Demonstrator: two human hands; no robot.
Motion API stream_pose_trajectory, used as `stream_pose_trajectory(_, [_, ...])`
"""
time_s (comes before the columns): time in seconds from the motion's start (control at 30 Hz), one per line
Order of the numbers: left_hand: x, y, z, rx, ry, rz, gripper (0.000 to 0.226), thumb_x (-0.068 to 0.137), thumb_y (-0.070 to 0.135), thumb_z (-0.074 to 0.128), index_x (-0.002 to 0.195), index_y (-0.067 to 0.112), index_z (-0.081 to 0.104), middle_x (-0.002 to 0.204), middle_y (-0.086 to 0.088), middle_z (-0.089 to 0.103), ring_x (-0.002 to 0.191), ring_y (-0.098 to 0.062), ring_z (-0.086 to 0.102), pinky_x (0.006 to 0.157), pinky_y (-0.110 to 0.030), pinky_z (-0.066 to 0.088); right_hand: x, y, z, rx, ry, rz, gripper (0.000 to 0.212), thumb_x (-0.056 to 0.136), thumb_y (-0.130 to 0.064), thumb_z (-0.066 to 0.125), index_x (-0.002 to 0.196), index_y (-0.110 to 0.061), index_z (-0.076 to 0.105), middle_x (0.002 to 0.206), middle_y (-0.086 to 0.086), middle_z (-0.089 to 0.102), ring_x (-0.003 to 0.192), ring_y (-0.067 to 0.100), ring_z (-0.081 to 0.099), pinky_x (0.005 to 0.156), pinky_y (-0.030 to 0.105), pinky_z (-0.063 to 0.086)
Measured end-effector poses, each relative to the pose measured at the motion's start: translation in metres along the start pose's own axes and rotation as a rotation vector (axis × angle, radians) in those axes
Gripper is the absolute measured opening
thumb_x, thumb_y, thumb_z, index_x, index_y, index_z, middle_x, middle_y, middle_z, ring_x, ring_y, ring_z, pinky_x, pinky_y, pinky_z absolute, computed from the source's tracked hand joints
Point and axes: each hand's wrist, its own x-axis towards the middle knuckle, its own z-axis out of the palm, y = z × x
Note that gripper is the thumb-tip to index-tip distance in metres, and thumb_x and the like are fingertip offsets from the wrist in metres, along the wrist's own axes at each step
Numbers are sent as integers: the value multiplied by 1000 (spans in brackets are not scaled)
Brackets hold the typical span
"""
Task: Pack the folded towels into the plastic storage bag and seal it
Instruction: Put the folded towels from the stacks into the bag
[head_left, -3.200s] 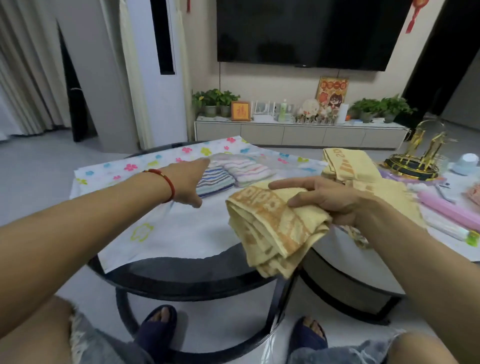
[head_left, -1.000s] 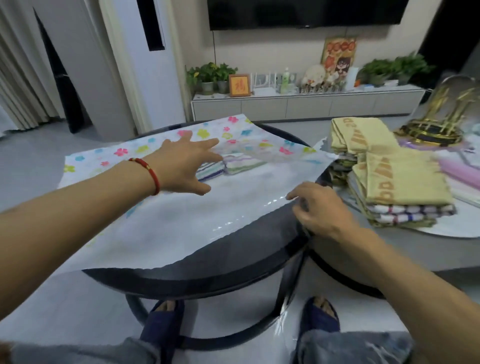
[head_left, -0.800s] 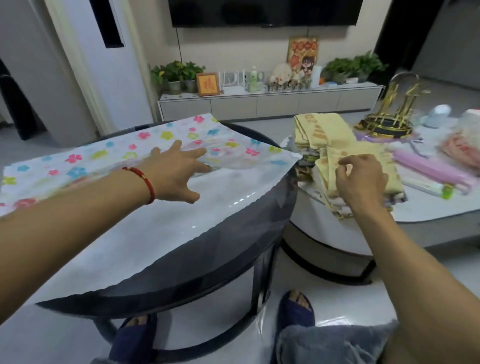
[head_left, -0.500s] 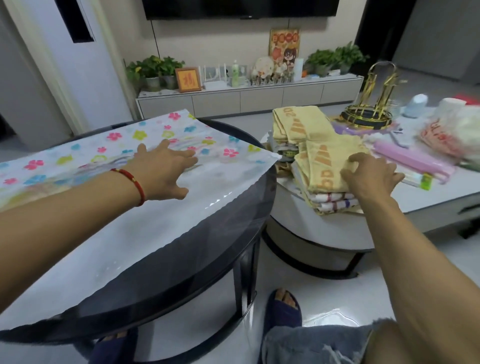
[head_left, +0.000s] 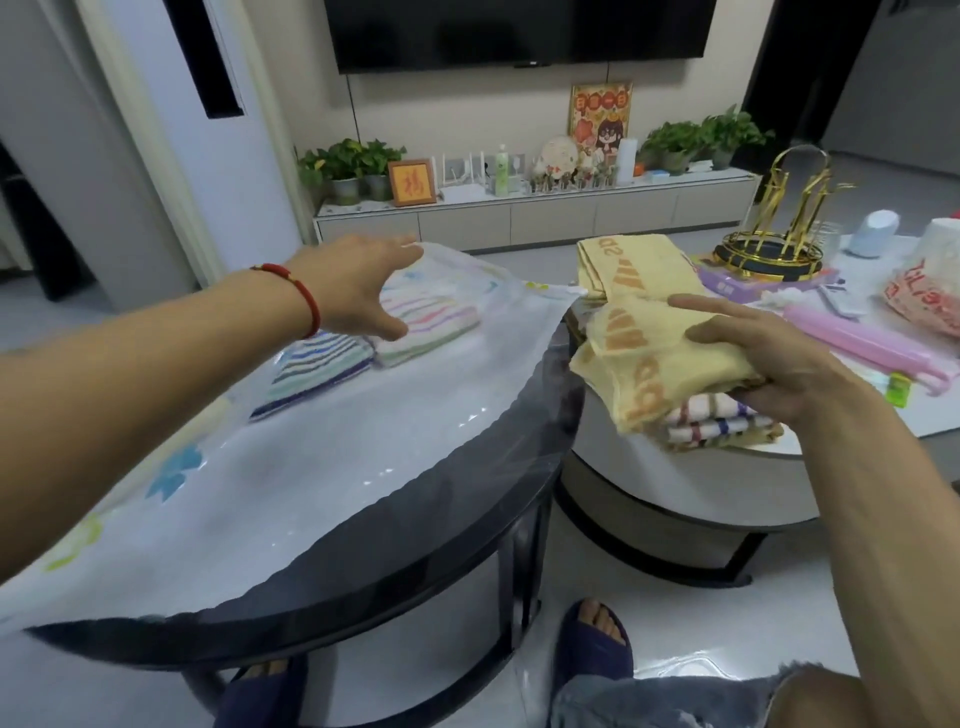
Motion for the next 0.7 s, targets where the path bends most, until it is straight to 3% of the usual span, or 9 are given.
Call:
stream_pose_trajectory(0.13, [-4, -11, -15, 71, -1, -11, 101, 76, 54, 76, 156, 25, 22, 163, 4, 24, 139, -32, 34, 101, -50, 44, -6, -3, 49, -31, -460, 34, 49, 88, -11, 63, 135, -22, 70, 137, 10, 69, 117, 31, 71, 84, 38, 64])
stream_pose_trajectory(0.33, [-10, -15, -32, 79, -27, 1, 104, 75, 61, 73, 156, 23, 21, 163, 1, 24, 141, -31, 34, 106, -47, 39, 49, 29, 170, -188, -832, 249, 50, 95, -2, 60, 139, -24, 65, 141, 10, 66, 119, 33, 68, 92, 42, 61])
stream_pose_trajectory(0.43, [-12, -16, -37, 102, -31, 0, 102, 73, 64, 72, 153, 22, 26, 159, -2, 33, 135, -31, 39, 102, -46, 43, 89, 43, 221, -81, -708, 183, 53, 94, 2, 55, 138, -25, 66, 140, 12, 65, 113, 33, 66, 86, 43, 59])
stream_pose_trajectory(0.5, [-13, -20, -41, 107, -31, 7, 97, 71, 63, 72, 149, 21, 32, 159, -1, 33, 130, -32, 42, 98, -49, 48, 115, 52, 249, 165, -481, 97, 55, 95, 5, 49, 140, -25, 62, 136, 13, 66, 106, 33, 67, 78, 41, 58])
stream_pose_trajectory(0.57, [-15, -24, -44, 91, -27, 12, 93, 71, 61, 72, 147, 21, 35, 160, 1, 30, 128, -32, 43, 97, -51, 49, 136, 65, 270, 322, -297, 59, 56, 99, 3, 48, 147, -25, 53, 117, 9, 69, 92, 27, 65, 72, 36, 55])
stream_pose_trajectory(0.63, [-15, -28, -44, 83, -19, 13, 97, 73, 61, 71, 151, 23, 30, 163, 3, 22, 136, -30, 37, 102, -51, 46, 149, 85, 281, 219, -207, 39, 56, 99, 4, 51, 148, -23, 45, 97, 3, 60, 76, 20, 58, 65, 32, 50])
stream_pose_trajectory(0.7, [-16, -30, -44, 69, -19, 13, 101, 73, 62, 71, 154, 24, 24, 164, 4, 22, 139, -29, 34, 105, -51, 44, 158, 105, 282, 88, -207, 17, 48, 101, 5, 52, 135, -28, 43, 105, 3, 56, 82, 19, 60, 75, 33, 55])
